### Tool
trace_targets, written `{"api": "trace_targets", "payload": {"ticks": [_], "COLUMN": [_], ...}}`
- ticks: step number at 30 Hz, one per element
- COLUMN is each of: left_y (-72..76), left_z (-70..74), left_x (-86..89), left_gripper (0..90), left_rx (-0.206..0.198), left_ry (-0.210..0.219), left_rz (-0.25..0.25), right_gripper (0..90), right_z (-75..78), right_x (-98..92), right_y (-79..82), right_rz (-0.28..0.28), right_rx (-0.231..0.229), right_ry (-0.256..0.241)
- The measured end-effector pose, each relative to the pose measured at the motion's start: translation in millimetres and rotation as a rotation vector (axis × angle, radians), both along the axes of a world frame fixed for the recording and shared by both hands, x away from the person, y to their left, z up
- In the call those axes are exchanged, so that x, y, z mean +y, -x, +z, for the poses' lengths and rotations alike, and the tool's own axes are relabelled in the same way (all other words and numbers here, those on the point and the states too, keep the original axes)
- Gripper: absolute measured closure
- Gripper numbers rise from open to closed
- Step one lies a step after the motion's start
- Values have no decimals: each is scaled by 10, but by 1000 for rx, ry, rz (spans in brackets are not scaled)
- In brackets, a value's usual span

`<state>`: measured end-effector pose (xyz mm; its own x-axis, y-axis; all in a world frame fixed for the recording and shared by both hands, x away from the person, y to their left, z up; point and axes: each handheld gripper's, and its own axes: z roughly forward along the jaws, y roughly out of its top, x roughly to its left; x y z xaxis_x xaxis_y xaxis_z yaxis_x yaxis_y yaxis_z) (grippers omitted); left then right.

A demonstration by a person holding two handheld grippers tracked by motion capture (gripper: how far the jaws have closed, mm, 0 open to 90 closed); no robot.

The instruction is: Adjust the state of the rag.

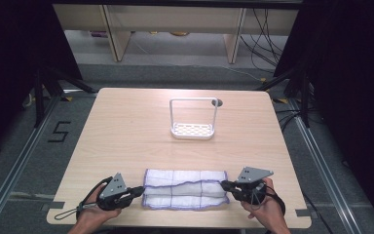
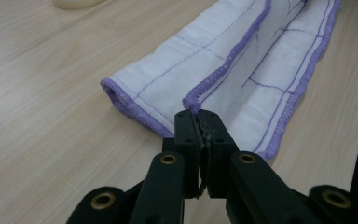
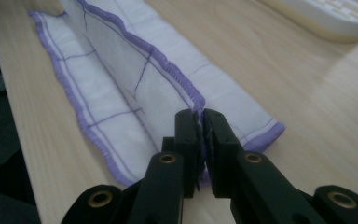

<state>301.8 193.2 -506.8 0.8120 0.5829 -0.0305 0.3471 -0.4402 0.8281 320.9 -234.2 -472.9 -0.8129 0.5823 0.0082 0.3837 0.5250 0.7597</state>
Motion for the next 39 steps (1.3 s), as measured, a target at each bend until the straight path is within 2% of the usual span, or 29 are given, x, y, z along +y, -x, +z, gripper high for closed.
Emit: {"api": "trace_targets", "payload": {"ticks": [5,6,7,8,9,11,12,14,15,18,19,20,21,22,24,26,28,29,30,31,32,33,34,39], "left_y": [54,76,78,95,102,124,119,111,107,-8,-42,-109,-152,-226,-348,-461,-562,-596,-639,-666,-692,-710,-723,-717], "left_z": [-42,-45,-40,-56,-51,-28,-34,18,42,131,145,163,167,176,174,146,116,82,61,36,13,-7,-23,-76], "left_x": [9,1,6,-7,-3,7,13,51,56,95,90,74,61,41,-5,-57,-88,-122,-131,-144,-165,-176,-184,-220], "left_gripper": [848,841,822,808,785,680,630,530,503,490,477,468,462,458,445,444,423,414,414,415,417,424,425,428], "left_rx": [3,18,23,13,21,52,39,37,47,38,36,30,22,20,20,18,40,52,53,48,52,56,51,66], "left_ry": [-27,-23,-42,-27,-28,-14,12,28,47,83,85,87,90,83,68,51,9,38,-3,-10,-31,-42,-46,-83], "left_rz": [-27,-27,-47,-41,-46,-26,-25,1,26,82,95,109,117,131,145,154,149,160,159,154,156,153,149,133], "right_gripper": [842,835,812,792,773,713,680,597,565,527,508,498,493,489,477,450,430,426,423,410,394,388,388,381], "right_z": [-60,-66,-75,-85,-97,-100,-91,-36,-6,64,80,81,84,75,51,27,-18,-42,-48,-79,-90,-128,-142,-195], "right_x": [-13,-19,-30,-33,-42,-64,-84,-127,-150,-178,-180,-158,-128,-99,13,72,145,174,186,197,205,215,205,169], "right_y": [121,137,162,191,210,243,263,295,296,269,232,216,168,139,72,30,-2,6,16,19,31,42,54,151], "right_rz": [18,25,24,28,25,24,20,-12,-26,-102,-114,-135,-151,-159,-175,-188,-200,-205,-205,-191,-196,-204,-189,-209], "right_rx": [38,35,34,54,46,60,52,50,23,7,-1,10,7,6,17,11,34,67,92,81,95,88,88,95], "right_ry": [16,15,17,18,24,18,5,-28,-43,-100,-88,-87,-66,-61,-8,24,57,65,75,90,98,105,120,184]}}
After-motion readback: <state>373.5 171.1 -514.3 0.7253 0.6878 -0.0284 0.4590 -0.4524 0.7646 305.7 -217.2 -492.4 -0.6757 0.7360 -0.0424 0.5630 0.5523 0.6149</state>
